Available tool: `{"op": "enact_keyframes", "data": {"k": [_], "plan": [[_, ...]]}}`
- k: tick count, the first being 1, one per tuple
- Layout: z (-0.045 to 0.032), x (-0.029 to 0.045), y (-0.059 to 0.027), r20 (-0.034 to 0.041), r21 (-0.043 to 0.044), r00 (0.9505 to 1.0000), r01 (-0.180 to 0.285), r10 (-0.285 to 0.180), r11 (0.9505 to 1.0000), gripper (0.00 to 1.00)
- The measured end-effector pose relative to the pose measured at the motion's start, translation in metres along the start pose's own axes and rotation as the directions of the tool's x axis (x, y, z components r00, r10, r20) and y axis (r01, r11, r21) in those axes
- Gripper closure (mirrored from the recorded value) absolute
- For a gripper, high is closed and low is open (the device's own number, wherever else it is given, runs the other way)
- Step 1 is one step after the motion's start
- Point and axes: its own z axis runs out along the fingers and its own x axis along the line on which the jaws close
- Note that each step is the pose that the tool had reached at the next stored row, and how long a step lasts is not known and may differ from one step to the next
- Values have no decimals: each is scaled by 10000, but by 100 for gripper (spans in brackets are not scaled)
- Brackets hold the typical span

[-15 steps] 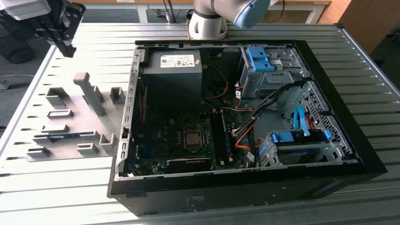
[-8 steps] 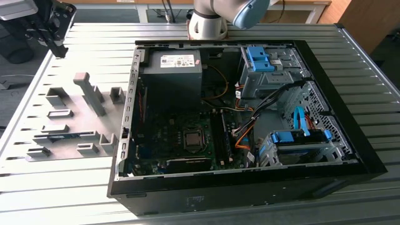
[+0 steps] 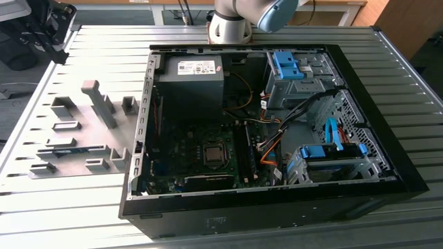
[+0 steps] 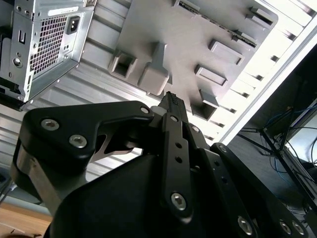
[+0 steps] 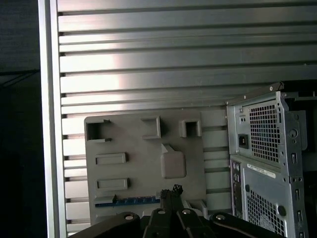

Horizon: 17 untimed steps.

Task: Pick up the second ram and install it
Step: 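Reach for the second ram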

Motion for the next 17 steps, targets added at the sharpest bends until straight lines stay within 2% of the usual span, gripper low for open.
{"op": "enact_keyframes", "data": {"k": [13,17], "plan": [[0,5,0,0,0,10000,0,0,10000,89],[-1,38,-3,0,1,10000,0,0,10000,89]]}}
